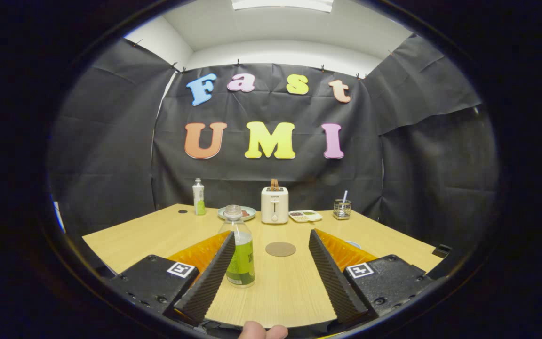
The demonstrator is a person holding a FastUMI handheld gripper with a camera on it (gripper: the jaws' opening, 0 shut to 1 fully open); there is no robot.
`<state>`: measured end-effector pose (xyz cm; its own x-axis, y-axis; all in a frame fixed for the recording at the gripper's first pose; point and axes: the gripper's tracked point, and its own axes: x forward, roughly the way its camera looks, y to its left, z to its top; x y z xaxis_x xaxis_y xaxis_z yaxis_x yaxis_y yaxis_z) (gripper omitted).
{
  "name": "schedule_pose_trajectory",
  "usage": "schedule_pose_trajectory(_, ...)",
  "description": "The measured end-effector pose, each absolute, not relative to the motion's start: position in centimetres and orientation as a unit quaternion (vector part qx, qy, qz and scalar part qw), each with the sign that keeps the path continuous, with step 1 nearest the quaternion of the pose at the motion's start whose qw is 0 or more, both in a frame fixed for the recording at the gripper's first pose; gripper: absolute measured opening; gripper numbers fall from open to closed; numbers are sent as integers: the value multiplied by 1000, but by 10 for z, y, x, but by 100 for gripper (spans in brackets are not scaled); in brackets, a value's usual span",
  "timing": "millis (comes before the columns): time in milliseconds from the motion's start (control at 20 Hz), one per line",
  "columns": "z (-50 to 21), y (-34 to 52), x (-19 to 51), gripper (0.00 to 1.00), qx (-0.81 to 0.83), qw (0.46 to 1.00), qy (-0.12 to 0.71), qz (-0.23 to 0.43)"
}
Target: Take the bottle from table, then pour the juice into the cup, finally place the bottle on the coaster
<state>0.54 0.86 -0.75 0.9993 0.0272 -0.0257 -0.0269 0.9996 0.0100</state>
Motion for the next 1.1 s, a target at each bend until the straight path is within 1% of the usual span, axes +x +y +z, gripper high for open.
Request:
schedule_pose_trajectory(850,-14,36,18,100,-1,999,18,41)
schedule_pose_trajectory(1100,-24,45,26,100,-4,998,33,51)
